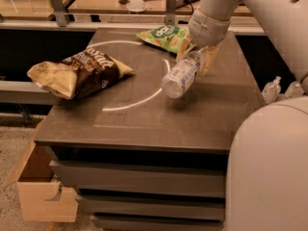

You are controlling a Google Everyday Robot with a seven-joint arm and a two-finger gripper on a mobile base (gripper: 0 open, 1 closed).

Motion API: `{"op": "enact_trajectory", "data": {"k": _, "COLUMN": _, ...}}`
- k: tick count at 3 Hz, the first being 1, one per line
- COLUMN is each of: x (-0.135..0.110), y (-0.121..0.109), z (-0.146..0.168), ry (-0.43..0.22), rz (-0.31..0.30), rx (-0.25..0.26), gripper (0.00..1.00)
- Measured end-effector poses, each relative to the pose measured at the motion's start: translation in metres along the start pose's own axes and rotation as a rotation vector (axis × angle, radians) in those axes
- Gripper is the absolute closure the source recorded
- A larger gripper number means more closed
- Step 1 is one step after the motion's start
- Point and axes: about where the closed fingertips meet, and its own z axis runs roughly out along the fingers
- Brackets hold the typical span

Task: Pick blue plastic bottle

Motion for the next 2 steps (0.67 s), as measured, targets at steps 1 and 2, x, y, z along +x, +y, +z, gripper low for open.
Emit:
{"op": "enact_trajectory", "data": {"k": 1, "x": -0.004, "y": -0.009, "z": -0.041, "ry": -0.047, "rz": 0.102, "rx": 0.149, "gripper": 1.00}}
{"op": "enact_trajectory", "data": {"k": 2, "x": -0.011, "y": -0.031, "z": -0.058, "ry": -0.076, "rz": 0.105, "rx": 0.248, "gripper": 1.00}}
